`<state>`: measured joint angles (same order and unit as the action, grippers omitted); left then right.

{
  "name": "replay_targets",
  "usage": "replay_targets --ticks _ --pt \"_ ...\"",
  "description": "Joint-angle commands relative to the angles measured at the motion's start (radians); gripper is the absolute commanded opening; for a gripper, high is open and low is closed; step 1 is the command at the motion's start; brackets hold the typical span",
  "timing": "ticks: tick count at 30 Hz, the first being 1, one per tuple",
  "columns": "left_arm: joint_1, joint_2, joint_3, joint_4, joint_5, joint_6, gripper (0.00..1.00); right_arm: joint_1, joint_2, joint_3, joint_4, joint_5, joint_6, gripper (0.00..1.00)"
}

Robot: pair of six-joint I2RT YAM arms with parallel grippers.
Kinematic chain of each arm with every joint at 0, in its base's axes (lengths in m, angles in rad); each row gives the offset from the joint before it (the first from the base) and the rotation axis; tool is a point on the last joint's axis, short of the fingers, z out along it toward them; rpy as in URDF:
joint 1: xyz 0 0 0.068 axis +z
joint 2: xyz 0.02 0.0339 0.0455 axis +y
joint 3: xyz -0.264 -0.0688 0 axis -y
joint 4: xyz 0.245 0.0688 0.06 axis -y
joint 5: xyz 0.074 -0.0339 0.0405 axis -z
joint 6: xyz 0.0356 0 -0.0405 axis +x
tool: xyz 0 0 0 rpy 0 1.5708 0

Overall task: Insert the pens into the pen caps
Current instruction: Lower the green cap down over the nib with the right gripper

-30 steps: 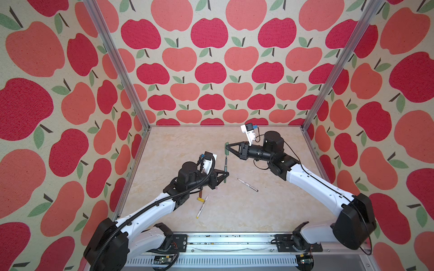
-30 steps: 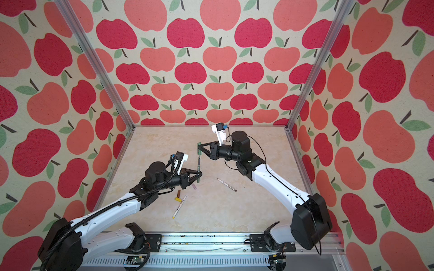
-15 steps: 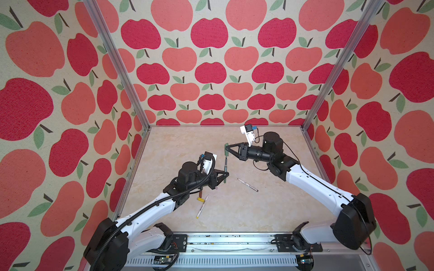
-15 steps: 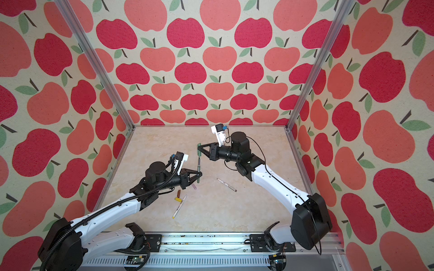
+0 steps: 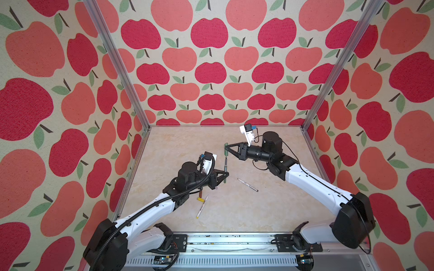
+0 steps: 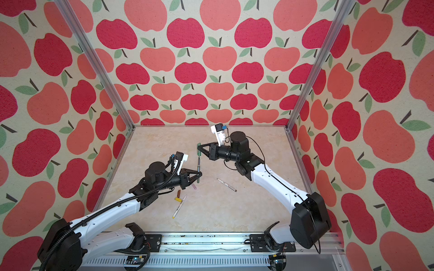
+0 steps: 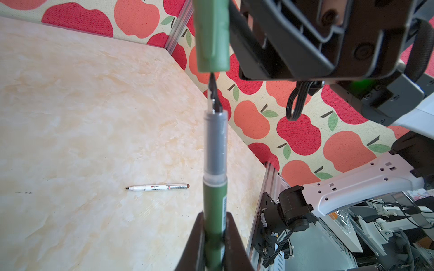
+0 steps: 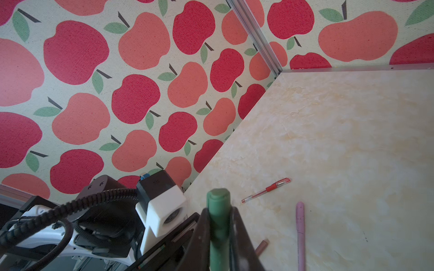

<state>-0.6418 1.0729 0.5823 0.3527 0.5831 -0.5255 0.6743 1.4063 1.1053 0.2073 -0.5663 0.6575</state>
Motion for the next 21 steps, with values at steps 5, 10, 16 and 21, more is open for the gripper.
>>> replay_targets --ticks 5,10,16,21 --pt "-0.004 -0.018 0.003 0.017 0.008 0.024 0.00 0.005 0.014 0.019 -0.005 0.002 -0.020 0.00" --pt "-0.005 -0.018 0.002 0.018 0.001 0.026 0.00 0.005 0.009 0.019 -0.005 -0.003 -0.018 0.00" --pt "-0.003 -0.019 0.001 0.019 -0.014 0.028 0.00 0.007 -0.003 0.014 -0.003 -0.014 -0.007 0.00" --pt "-0.003 -0.019 0.002 0.018 -0.035 0.032 0.00 0.011 -0.020 0.004 -0.004 -0.015 -0.002 0.00"
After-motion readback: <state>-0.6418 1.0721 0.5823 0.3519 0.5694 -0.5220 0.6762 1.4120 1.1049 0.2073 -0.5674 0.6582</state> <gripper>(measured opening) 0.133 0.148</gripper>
